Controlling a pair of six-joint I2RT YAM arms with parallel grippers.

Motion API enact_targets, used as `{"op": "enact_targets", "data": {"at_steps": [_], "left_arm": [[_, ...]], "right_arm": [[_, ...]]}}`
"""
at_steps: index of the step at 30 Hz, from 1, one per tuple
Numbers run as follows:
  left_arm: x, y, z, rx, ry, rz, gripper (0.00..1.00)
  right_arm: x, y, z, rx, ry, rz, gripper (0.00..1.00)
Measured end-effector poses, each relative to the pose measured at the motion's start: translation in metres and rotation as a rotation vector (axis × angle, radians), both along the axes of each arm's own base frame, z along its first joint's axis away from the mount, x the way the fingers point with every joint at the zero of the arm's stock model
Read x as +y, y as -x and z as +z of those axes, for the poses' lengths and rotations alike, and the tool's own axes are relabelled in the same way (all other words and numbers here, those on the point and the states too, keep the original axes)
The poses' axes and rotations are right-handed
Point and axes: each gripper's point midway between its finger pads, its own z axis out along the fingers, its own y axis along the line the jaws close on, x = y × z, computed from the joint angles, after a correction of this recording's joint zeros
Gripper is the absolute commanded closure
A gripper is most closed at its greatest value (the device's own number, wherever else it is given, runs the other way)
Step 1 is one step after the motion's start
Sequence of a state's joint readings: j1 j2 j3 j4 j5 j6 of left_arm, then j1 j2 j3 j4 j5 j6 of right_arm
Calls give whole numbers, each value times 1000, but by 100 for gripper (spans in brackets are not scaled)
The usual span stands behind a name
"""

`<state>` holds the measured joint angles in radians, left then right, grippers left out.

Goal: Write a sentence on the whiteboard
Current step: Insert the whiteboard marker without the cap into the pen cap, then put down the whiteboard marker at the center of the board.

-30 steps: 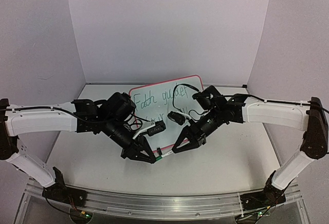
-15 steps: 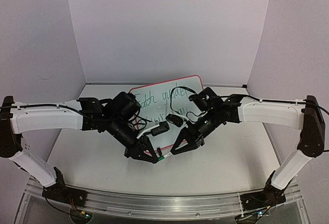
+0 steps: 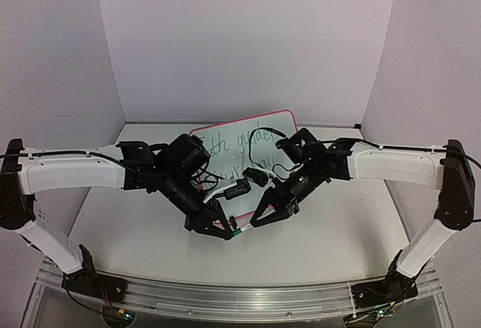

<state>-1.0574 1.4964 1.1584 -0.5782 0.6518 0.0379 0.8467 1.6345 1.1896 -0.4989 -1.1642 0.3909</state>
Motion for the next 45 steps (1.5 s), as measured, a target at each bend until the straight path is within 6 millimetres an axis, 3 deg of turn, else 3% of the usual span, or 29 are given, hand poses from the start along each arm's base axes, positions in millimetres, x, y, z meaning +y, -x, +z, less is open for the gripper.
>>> {"op": "enact_targets", "data": {"at_steps": [6, 11, 13, 15, 20, 27, 34, 41, 45], "left_arm": [[-2, 0, -3, 13, -10, 6, 99], [-7, -10, -4, -25, -3, 40, 55], [-16, -26, 10, -83, 66, 81, 44], [-13, -42, 21, -125, 107, 140, 39], [31, -90, 37, -170, 112, 356, 26], [94, -139, 62, -242, 95, 614, 24], [158, -191, 51, -230, 9, 857, 23], [207, -216, 30, -183, -49, 1028, 22], [230, -223, 20, -161, -73, 1105, 21]], "right_arm": [[-1, -1, -2, -4, 12, -5, 100], [0, -7, -7, -55, 35, -35, 100], [2, -12, -9, -98, 42, -56, 100], [-2, -17, -14, -128, 59, -85, 100], [-26, -42, -32, -171, 136, -203, 100], [-48, -54, -73, -209, 284, -289, 100], [-70, -59, -133, -204, 478, -323, 97], [-76, -71, -146, -264, 541, -362, 72], [-92, -82, -157, -307, 634, -407, 46]]}}
